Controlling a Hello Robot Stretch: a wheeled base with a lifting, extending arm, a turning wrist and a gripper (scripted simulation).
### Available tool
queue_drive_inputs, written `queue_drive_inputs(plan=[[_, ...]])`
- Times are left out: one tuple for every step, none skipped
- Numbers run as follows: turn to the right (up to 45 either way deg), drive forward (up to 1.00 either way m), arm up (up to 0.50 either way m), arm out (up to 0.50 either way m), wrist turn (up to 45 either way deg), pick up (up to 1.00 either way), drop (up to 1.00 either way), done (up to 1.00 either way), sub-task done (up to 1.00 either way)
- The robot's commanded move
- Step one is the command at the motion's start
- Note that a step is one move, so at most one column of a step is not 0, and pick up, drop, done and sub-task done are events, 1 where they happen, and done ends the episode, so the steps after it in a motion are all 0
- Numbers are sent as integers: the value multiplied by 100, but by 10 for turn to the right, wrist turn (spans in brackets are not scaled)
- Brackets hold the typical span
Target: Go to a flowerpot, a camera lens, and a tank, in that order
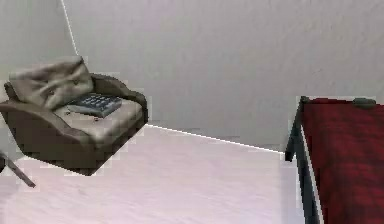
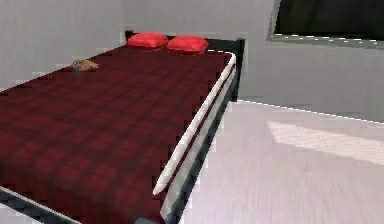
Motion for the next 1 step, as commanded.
queue_drive_inputs(plan=[[180,0,0,0,0,0,0,0,0]])
